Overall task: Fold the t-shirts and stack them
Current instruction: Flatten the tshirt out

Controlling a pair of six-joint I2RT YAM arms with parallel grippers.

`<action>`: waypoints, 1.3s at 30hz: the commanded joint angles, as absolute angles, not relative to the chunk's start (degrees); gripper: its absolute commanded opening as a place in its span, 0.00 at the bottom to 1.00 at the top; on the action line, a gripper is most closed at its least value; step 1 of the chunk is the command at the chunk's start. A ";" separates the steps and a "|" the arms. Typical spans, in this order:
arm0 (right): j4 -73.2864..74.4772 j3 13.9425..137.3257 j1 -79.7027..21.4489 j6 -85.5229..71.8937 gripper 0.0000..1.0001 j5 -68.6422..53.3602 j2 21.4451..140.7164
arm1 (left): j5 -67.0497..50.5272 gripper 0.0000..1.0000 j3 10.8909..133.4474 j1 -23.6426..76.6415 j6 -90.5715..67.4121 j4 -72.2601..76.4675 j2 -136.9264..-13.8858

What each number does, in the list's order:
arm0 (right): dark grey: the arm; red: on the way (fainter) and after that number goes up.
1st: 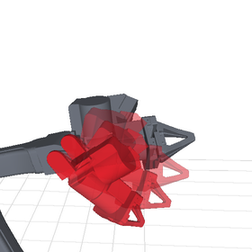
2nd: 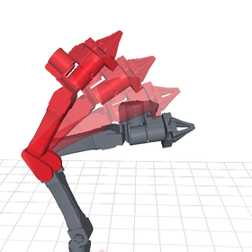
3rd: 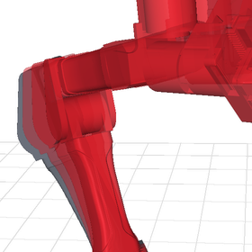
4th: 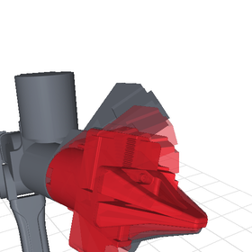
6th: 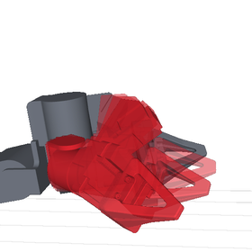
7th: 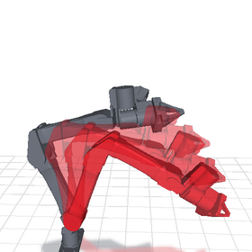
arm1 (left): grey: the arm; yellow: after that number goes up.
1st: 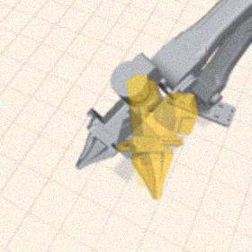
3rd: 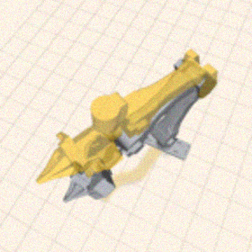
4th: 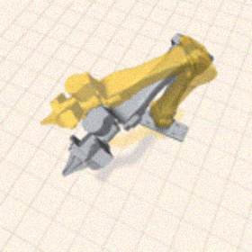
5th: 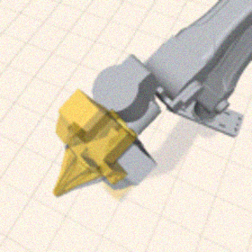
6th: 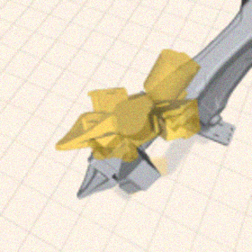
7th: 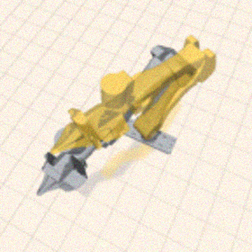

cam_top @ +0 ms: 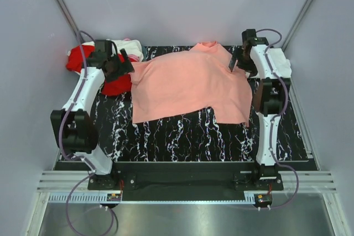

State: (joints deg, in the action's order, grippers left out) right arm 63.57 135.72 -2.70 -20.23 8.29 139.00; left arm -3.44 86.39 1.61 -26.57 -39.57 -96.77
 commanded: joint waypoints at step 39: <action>31.21 48.52 9.93 -32.17 0.77 -7.82 90.26 | -2.11 0.84 39.99 13.71 -38.32 -18.46 -80.14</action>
State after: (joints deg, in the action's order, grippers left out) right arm 35.44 50.19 9.23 -31.99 -6.46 90.48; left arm -3.62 39.11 12.43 -37.04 -21.87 -77.43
